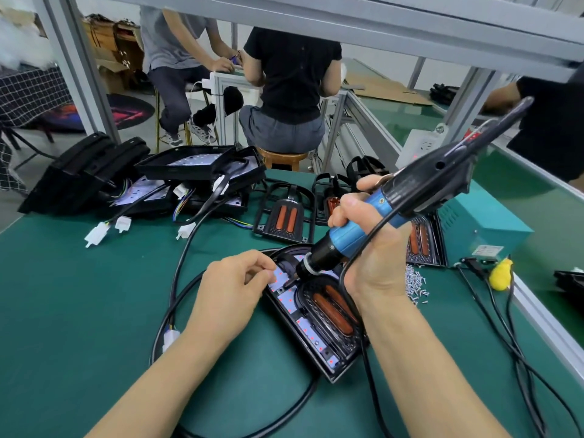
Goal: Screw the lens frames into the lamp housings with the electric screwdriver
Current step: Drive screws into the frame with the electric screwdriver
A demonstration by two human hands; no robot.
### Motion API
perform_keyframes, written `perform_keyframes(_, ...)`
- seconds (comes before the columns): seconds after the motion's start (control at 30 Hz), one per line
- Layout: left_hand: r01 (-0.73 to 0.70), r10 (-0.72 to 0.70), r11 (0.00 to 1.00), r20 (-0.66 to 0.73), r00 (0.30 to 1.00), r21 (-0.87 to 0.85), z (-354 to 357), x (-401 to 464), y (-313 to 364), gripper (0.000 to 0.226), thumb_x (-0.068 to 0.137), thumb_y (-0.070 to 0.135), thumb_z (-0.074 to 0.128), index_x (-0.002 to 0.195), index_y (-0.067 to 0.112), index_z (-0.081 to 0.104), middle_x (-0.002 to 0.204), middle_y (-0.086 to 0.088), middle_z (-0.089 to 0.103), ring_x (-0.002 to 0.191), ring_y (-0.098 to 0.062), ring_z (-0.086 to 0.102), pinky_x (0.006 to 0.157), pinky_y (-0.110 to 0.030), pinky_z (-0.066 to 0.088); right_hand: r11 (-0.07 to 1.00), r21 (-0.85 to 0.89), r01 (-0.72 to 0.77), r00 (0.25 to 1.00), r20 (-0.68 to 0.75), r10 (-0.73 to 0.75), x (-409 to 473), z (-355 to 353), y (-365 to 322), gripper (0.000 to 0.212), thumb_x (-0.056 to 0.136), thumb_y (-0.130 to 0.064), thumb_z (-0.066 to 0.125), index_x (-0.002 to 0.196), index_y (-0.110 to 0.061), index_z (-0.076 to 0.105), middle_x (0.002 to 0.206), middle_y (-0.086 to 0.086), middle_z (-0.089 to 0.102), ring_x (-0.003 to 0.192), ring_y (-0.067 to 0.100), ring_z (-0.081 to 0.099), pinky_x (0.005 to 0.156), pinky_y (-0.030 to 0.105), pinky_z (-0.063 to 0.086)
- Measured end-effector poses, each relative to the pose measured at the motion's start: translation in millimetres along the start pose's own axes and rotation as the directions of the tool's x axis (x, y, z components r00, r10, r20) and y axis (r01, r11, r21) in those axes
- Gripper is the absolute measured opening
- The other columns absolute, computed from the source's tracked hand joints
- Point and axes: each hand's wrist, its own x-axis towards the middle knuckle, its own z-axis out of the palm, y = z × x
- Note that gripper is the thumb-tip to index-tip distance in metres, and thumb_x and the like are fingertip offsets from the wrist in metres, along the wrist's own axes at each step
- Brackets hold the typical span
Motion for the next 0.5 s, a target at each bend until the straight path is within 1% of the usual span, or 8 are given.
perform_keyframes(0.03, -0.014, 0.014, 1.000, -0.010, 1.000, 0.017, 1.1, -0.6, 0.3, 0.022, 0.081, 0.008, 0.067, 0.072, 0.029, 0.065, 0.064, 0.012, 0.067, 0.054, -0.003, 0.055, 0.065, -0.027, 0.048, 1.000, 0.003, -0.001, 1.000, 0.000, 0.001, -0.4, 0.1, -0.1, 0.026, 0.066, 0.005, 0.058, 0.082, -0.015, 0.056, 0.054, -0.001, 0.052, 0.048, 0.016, 0.048, 0.054, 0.024, 0.042)
perform_keyframes(0.17, -0.080, 0.083, 0.991, -0.022, 0.996, 0.107, 4.3, -1.0, 3.4, 0.019, 0.083, 0.009, 0.066, 0.077, 0.027, 0.065, 0.062, 0.016, 0.062, 0.060, 0.000, 0.054, 0.064, -0.024, 0.044, 1.000, -0.015, -0.014, 1.000, 0.021, 0.015, -2.4, 2.1, -1.4, 0.025, 0.067, 0.004, 0.058, 0.082, -0.015, 0.054, 0.054, -0.002, 0.051, 0.049, 0.016, 0.046, 0.052, 0.024, 0.041)
perform_keyframes(0.3, -0.088, 0.090, 0.988, -0.012, 0.996, 0.130, 5.1, -1.3, 2.6, 0.018, 0.084, 0.008, 0.066, 0.080, 0.026, 0.066, 0.064, 0.018, 0.062, 0.060, 0.005, 0.053, 0.062, -0.019, 0.040, 1.000, -0.031, -0.007, 0.998, 0.060, 0.008, -2.9, 6.3, 0.5, 0.024, 0.068, 0.005, 0.058, 0.081, -0.014, 0.054, 0.052, -0.002, 0.051, 0.048, 0.015, 0.047, 0.054, 0.022, 0.043)
perform_keyframes(0.37, -0.087, 0.089, 0.986, -0.005, 0.996, 0.142, 5.1, -2.0, 0.6, 0.018, 0.084, 0.008, 0.066, 0.081, 0.026, 0.067, 0.063, 0.018, 0.061, 0.060, 0.006, 0.053, 0.062, -0.018, 0.039, 0.999, -0.038, -0.007, 0.997, 0.070, 0.009, -3.2, 7.0, 2.6, 0.024, 0.068, 0.005, 0.059, 0.077, -0.017, 0.057, 0.053, -0.001, 0.051, 0.048, 0.016, 0.047, 0.055, 0.023, 0.044)
perform_keyframes(0.5, -0.082, 0.082, 0.984, 0.006, 0.997, 0.161, 4.7, -2.4, -2.2, 0.024, 0.084, 0.009, 0.066, 0.077, 0.032, 0.063, 0.064, 0.017, 0.063, 0.060, 0.004, 0.053, 0.063, -0.021, 0.039, 0.999, -0.043, -0.031, 0.995, 0.098, 0.035, -4.0, 5.9, 4.6, 0.030, 0.067, 0.004, 0.061, 0.069, -0.026, 0.061, 0.057, -0.001, 0.051, 0.049, 0.017, 0.048, 0.054, 0.025, 0.044)
